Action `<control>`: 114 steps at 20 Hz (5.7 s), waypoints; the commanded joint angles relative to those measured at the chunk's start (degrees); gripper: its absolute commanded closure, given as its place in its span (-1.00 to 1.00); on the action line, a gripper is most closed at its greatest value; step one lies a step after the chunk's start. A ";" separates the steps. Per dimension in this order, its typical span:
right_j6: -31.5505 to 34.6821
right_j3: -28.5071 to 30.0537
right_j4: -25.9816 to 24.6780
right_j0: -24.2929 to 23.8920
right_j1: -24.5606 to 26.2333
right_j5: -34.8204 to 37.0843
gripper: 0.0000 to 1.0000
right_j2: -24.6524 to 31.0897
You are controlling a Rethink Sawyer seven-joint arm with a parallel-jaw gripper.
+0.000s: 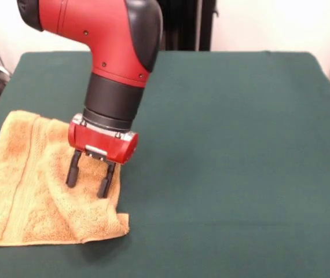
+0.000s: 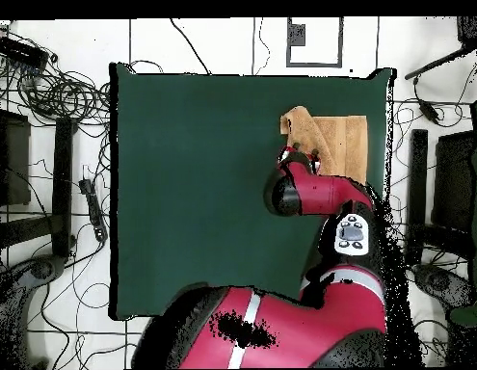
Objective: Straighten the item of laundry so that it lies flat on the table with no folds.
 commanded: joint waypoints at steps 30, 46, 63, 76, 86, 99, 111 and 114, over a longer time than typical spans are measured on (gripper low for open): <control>-17.99 7.07 -6.13 -27.59 4.75 30.52 -1.00 43.89; -12.14 7.01 -11.25 -23.65 1.13 29.63 -1.00 41.51; -9.60 7.05 -10.48 -20.99 0.85 33.20 -1.00 42.80; -4.98 9.85 -8.10 -19.16 -2.30 35.95 -1.00 42.36; 11.05 16.00 -1.76 -11.97 -9.39 38.45 -1.00 32.77; 3.15 7.66 -5.36 -10.13 -5.37 37.72 -1.00 20.15; -2.56 -2.33 -9.98 -12.89 1.93 32.81 -1.00 21.08; -2.31 -2.97 -9.98 -12.47 0.67 34.96 -1.00 20.16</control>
